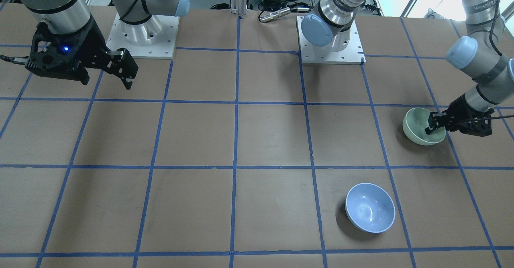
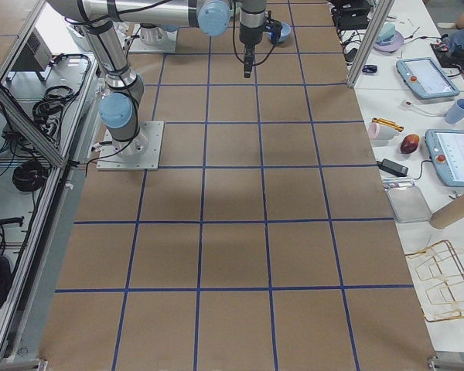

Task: Stack green bowl on blue bowl
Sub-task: 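Close the left gripper on the rim of the pale green bowl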

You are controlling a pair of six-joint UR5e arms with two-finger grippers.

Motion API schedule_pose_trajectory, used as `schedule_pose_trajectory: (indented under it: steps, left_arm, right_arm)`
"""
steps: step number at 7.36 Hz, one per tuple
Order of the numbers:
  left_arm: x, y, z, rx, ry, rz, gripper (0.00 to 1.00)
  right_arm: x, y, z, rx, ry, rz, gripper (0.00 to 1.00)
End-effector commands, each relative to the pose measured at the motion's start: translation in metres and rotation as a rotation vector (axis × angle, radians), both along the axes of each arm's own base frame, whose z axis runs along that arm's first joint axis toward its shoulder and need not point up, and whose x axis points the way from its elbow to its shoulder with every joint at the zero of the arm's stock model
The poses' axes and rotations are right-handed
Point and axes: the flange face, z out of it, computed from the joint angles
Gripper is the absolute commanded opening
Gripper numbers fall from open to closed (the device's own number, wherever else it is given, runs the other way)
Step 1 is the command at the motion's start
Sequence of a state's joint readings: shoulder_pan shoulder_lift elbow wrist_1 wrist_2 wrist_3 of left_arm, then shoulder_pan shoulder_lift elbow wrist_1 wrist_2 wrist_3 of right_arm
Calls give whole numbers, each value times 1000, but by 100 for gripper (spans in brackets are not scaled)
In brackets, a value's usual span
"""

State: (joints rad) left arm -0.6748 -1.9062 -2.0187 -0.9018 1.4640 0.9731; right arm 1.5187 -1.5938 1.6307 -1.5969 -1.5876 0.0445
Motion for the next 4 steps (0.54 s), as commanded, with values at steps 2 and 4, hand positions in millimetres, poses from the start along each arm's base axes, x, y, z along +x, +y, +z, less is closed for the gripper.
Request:
schedule_pose_trajectory:
  steps: [2, 4]
  left_arm:
    - [-5, -3, 12, -9, -1, -10, 0]
    - [-7, -4, 18, -14, -7, -11, 0]
  right_arm:
    - [0, 0, 0, 0, 0, 0, 100]
    - [0, 0, 0, 0, 0, 0, 100]
